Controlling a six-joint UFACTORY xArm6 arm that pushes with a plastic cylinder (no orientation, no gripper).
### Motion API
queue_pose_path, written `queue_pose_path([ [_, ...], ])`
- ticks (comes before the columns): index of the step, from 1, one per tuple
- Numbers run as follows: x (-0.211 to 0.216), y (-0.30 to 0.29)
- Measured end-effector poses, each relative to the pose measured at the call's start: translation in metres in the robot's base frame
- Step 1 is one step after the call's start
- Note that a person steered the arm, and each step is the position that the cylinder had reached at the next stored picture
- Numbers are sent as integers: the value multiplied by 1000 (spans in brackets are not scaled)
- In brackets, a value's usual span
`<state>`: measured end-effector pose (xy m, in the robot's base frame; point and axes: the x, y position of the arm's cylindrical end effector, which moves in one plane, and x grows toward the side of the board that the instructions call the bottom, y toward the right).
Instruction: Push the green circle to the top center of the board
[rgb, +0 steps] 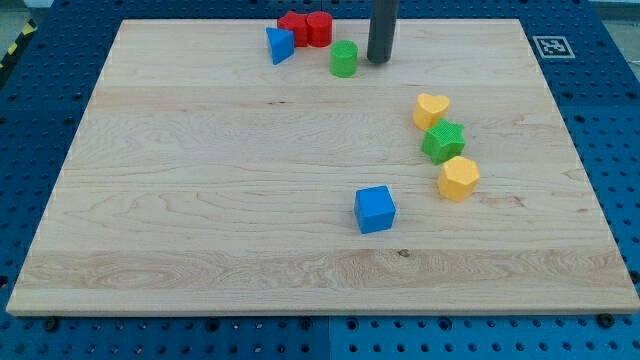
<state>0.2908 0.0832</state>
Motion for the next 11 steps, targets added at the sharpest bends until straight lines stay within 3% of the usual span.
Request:
queue_pose_path([
  [1, 26, 3],
  [3, -1, -10],
  [5, 28, -9],
  [11, -23, -57],
])
